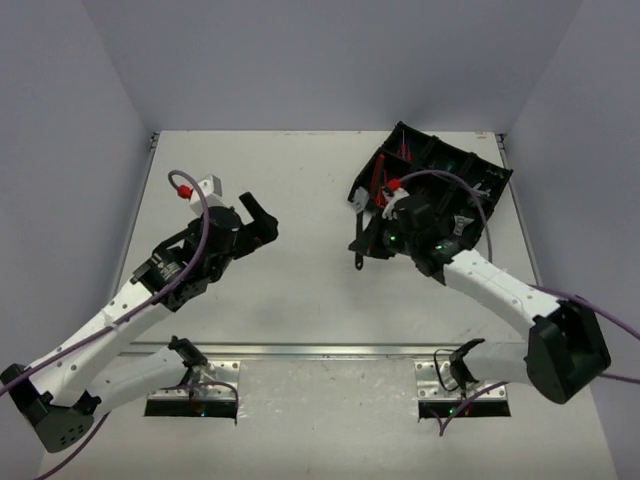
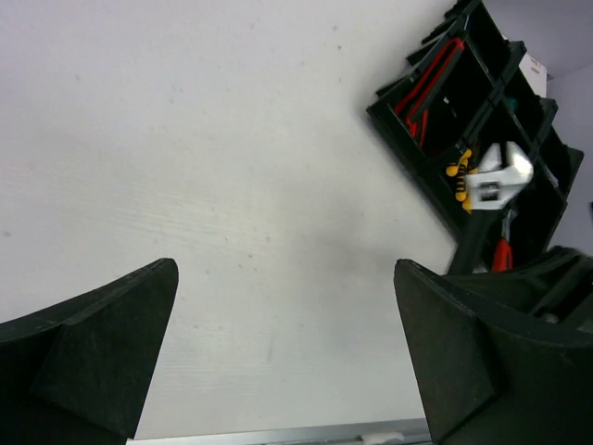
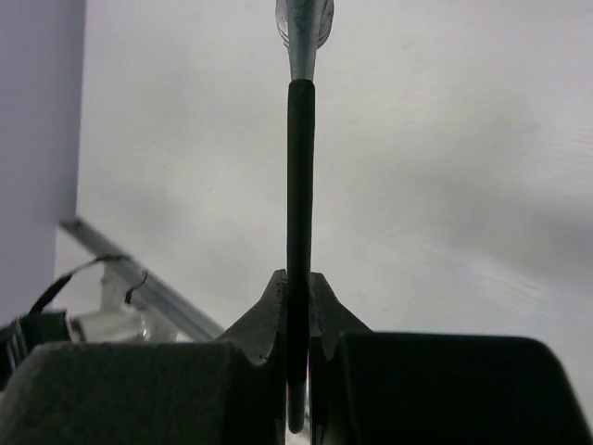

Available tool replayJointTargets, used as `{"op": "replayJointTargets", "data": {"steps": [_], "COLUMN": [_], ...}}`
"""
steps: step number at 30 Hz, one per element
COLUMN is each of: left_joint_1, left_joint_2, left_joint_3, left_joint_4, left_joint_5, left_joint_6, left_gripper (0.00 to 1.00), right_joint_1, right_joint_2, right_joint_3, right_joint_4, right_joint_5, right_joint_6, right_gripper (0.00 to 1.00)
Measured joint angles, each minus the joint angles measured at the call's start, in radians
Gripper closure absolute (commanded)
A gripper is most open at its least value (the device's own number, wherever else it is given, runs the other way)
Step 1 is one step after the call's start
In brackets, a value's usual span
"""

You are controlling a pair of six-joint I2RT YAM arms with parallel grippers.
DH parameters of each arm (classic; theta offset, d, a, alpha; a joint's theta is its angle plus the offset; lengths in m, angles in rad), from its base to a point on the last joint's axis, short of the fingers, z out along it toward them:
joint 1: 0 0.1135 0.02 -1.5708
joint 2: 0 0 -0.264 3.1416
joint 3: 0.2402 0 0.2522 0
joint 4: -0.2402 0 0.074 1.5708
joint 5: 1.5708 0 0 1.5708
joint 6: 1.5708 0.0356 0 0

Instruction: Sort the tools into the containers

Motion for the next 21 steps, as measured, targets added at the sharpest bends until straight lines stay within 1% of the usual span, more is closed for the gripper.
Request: {"op": "replayJointTargets", "data": {"steps": [1, 3, 6, 8, 12, 15, 17, 21], "left_joint_1": [0.000, 0.000, 0.000, 0.000, 0.000, 0.000, 0.000, 0.000], "left_joint_2": [-0.018, -0.053, -0.080, -0.092, -0.124, -0.160, -0.172, -0.177], "left_joint_3": [0.019, 0.048, 0.076, 0.078, 0.042, -0.032, -0.062, -0.074], "left_joint_4": [-0.016, -0.046, -0.084, -0.108, -0.127, -0.121, -0.123, -0.109], "left_joint_5": [-0.026, -0.057, -0.091, -0.111, -0.140, -0.138, -0.128, -0.107], "left_joint_6": [0.029, 0.104, 0.194, 0.244, 0.319, 0.351, 0.368, 0.387], "left_gripper": [0.00, 0.00, 0.00, 0.00, 0.00, 0.00, 0.00, 0.00], "right_joint_1": [-0.060, -0.227, -0.470, -0.608, -0.834, -0.945, -0.979, -1.023], "right_joint_2": [-0.039, -0.117, -0.172, -0.182, -0.176, -0.127, -0.076, 0.026], "right_joint_3": [-0.005, -0.010, -0.010, -0.011, -0.015, -0.015, -0.010, 0.010], "right_joint_4": [-0.039, -0.134, -0.224, -0.278, -0.340, -0.348, -0.350, -0.348], "right_joint_5": [0.012, -0.001, 0.019, -0.025, -0.132, -0.219, -0.276, -0.369], "right_joint_6": [-0.008, -0.039, -0.065, -0.075, -0.073, -0.065, -0.054, -0.029], "right_gripper": [1.00, 1.00, 1.00, 1.00, 1.00, 1.00, 1.00, 1.00]}}
